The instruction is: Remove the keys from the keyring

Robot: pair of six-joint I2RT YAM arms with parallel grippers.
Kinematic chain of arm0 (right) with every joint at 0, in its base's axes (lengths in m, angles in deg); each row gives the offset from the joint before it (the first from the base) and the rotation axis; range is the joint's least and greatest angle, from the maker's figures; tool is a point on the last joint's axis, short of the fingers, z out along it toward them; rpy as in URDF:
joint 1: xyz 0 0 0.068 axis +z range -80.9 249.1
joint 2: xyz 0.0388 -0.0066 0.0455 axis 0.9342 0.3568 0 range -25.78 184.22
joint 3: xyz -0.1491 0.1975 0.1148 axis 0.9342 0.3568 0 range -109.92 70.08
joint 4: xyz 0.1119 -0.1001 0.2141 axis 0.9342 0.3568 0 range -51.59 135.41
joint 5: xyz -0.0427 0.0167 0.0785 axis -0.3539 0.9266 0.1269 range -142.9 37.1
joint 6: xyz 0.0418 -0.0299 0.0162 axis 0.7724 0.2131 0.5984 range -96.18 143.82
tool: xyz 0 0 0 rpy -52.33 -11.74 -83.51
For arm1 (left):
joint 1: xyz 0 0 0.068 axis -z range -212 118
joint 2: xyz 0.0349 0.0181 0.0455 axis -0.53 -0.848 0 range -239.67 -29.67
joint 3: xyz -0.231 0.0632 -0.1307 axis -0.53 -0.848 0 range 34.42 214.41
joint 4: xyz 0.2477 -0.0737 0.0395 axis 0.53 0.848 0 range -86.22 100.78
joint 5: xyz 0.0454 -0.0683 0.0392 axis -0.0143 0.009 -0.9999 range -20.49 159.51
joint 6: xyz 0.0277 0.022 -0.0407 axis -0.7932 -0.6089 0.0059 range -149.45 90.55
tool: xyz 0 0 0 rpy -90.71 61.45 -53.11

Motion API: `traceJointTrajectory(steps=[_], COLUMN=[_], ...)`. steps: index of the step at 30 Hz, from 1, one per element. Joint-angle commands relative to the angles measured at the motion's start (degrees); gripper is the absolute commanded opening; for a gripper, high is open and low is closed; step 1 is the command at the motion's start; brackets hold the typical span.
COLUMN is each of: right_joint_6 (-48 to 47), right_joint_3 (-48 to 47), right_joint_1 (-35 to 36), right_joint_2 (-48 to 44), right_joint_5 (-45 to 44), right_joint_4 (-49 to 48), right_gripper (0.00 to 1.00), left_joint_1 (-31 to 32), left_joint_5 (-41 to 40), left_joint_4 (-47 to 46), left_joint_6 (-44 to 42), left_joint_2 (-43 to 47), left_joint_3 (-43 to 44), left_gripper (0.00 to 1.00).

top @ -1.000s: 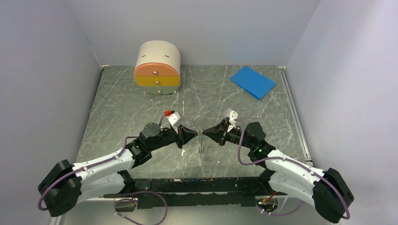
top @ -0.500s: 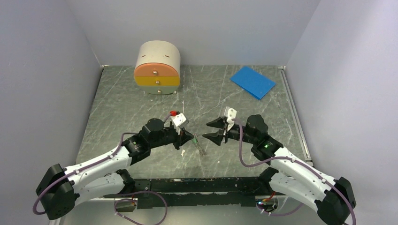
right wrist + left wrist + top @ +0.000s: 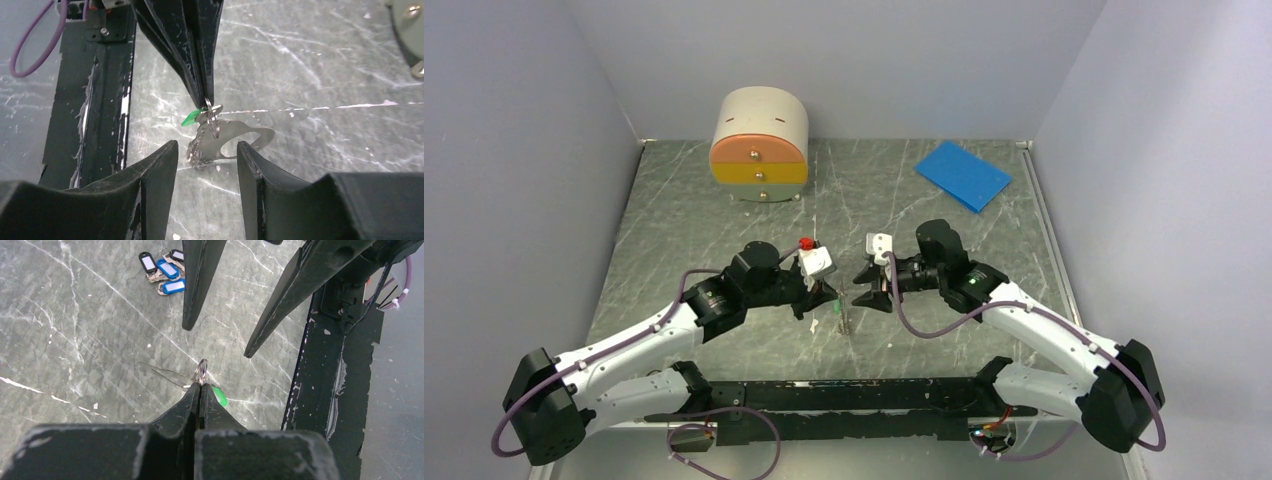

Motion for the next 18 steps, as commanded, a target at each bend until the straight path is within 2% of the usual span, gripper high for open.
traceJointTrajectory(steps=[1, 8, 15, 18], right_joint_6=[-3.06, -0.21, -1.52, -1.83], right_joint_3=[-2.77, 0.69, 0.96, 0.82], right_joint_1=[0.01, 0.25, 0.2, 0.2], right_joint_2=[1.64, 2.58, 5.05, 6.09], right_joint_5=[5.01, 4.88, 5.87, 7.17], right_joint_4=[0.72, -7.0, -9.57, -9.66], right_gripper=[0.49, 0.46, 0.46, 0.41], left_joint_1=[-0.1, -0.05, -0.05, -0.1], left_joint_5=[1.82, 2.99, 3.12, 3.01], left_joint_4=[-0.22, -0.91, -1.94, -1.61], left_joint_6=[-1.73, -1.64, -0.8, -0.9], left_joint_2=[-0.13, -0.37, 0.28, 0.2], left_joint_3=[2.2, 2.21, 1.74, 1.9], left_gripper=[0.03, 0.02, 0.03, 0.02])
